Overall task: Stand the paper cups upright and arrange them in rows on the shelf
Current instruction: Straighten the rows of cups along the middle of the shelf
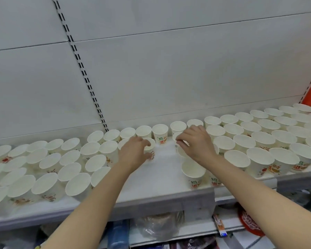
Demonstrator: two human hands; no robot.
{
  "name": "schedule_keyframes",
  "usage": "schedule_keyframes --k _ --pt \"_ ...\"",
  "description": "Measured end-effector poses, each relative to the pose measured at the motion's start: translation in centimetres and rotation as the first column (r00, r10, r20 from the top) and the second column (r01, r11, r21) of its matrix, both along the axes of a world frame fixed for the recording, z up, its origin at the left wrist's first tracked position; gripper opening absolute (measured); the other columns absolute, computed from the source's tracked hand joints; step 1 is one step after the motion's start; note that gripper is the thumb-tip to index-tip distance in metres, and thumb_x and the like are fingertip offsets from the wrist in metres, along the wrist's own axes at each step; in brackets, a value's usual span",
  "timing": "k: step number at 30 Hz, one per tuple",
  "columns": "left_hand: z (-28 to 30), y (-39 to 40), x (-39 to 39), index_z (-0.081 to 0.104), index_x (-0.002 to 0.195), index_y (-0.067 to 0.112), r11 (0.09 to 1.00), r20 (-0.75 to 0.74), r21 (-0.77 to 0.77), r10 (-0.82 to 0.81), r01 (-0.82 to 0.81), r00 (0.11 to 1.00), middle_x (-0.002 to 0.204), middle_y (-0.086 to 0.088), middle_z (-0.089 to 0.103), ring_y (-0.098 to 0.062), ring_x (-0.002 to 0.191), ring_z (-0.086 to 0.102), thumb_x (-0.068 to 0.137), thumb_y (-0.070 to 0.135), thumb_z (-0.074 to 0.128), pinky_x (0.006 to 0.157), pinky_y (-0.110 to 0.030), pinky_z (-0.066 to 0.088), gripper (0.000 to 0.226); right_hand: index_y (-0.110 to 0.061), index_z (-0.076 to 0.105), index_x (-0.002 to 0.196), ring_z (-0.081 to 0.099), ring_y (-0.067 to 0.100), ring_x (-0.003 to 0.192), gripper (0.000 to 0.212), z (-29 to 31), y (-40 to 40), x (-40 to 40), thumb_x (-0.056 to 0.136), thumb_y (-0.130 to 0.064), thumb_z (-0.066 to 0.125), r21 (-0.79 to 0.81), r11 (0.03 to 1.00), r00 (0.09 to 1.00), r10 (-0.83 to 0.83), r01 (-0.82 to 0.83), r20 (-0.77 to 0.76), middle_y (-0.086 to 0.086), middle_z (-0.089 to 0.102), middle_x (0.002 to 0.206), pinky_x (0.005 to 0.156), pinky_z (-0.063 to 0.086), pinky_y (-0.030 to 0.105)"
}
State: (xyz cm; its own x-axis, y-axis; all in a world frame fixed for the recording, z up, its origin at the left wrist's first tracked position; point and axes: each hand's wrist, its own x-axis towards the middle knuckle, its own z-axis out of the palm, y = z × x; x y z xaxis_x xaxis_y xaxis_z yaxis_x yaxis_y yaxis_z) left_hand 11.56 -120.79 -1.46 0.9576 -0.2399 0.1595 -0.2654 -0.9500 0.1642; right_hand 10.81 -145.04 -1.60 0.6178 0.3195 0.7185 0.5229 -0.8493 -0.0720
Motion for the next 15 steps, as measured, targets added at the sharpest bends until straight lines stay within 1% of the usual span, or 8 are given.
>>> schedule_keyframes --k 2,4,5,6,8,10,12,15 --pt "0.6 0.4 1.1 0.066 0.114 0.033 0.995 0.055 -0.080 -0.055 0.060 0.997 0.111 0.009 0.062 -0.015 0.108 0.050 0.085 0.051 0.064 0.077 -0.033 0.044 0.034 -0.019 0.069 0.073 0.052 0.024 0.070 0.007 0.2 1.6 2.6 0.073 -0.019 0.076 -0.021 0.999 0.995 -0.038 0.036 -0.095 -0.006 0.062 0.067 0.069 0.029 0.031" --pt "1.7 1.3 2.9 0.069 0.106 0.032 0.986 0.140 -0.143 -0.064 0.084 0.988 0.103 0.012 0.065 -0.014 0.100 0.052 0.088 0.045 0.063 0.073 -0.031 0.043 0.024 -0.021 0.071 0.074 0.052 0.023 0.072 0.008 0.4 2.8 5.0 0.071 -0.018 0.078 -0.054 0.997 0.979 -0.072 0.063 -0.190 -0.007 0.065 0.068 0.071 0.033 0.032" --pt "2.3 1.9 4.2 0.070 0.105 0.031 0.991 0.162 -0.109 -0.064 0.082 0.985 0.103 0.011 0.066 -0.014 0.100 0.051 0.089 0.039 0.063 0.073 -0.031 0.043 0.019 -0.022 0.072 0.077 0.052 0.023 0.074 0.010 0.4 3.2 6.0 0.071 -0.017 0.078 -0.082 0.994 0.969 -0.093 0.076 -0.230 -0.007 0.067 0.071 0.072 0.035 0.033" --pt "2.7 2.4 5.5 0.071 0.106 0.030 0.996 0.167 -0.040 -0.070 0.078 0.983 0.104 0.010 0.067 -0.015 0.102 0.051 0.090 0.032 0.062 0.073 -0.030 0.042 0.018 -0.022 0.073 0.081 0.052 0.023 0.078 0.012 0.4 3.6 7.0 0.072 -0.016 0.076 -0.110 0.990 0.957 -0.113 0.087 -0.265 -0.006 0.068 0.076 0.074 0.035 0.033" --pt "3.2 3.0 8.0 0.069 0.109 0.030 0.991 0.125 0.105 -0.098 0.085 0.987 0.108 0.008 0.066 -0.017 0.107 0.050 0.090 0.023 0.061 0.074 -0.029 0.040 0.022 -0.020 0.073 0.093 0.051 0.024 0.087 0.019 0.4 4.2 8.5 0.075 -0.014 0.071 -0.171 0.981 0.935 -0.140 0.087 -0.325 -0.002 0.069 0.088 0.078 0.034 0.033" --pt "3.0 2.9 9.9 0.068 0.110 0.030 0.975 0.037 0.187 -0.130 0.121 0.991 0.111 0.007 0.065 -0.017 0.110 0.050 0.087 0.020 0.064 0.075 -0.029 0.039 0.025 -0.020 0.071 0.100 0.048 0.024 0.095 0.023 0.3 4.7 9.4 0.078 -0.016 0.068 -0.238 0.969 0.918 -0.158 0.073 -0.364 -0.002 0.067 0.098 0.079 0.029 0.031" --pt "2.7 2.5 11.1 0.069 0.107 0.030 0.961 -0.043 0.221 -0.157 0.163 0.987 0.110 0.004 0.065 -0.018 0.110 0.053 0.085 0.020 0.067 0.074 -0.028 0.040 0.025 -0.021 0.069 0.103 0.047 0.023 0.099 0.024 0.4 5.2 9.9 0.079 -0.019 0.066 -0.293 0.954 0.907 -0.175 0.060 -0.384 -0.002 0.065 0.101 0.079 0.027 0.030" --pt "2.5 1.8 12.1 0.073 0.094 0.031 0.960 -0.109 0.199 -0.178 0.197 0.978 0.100 0.004 0.070 -0.020 0.101 0.060 0.081 0.020 0.065 0.067 -0.026 0.041 0.019 -0.020 0.070 0.101 0.047 0.025 0.100 0.021 0.1 5.6 10.2 0.081 -0.021 0.065 -0.325 0.944 0.902 -0.183 0.050 -0.391 0.000 0.065 0.099 0.078 0.028 0.032"
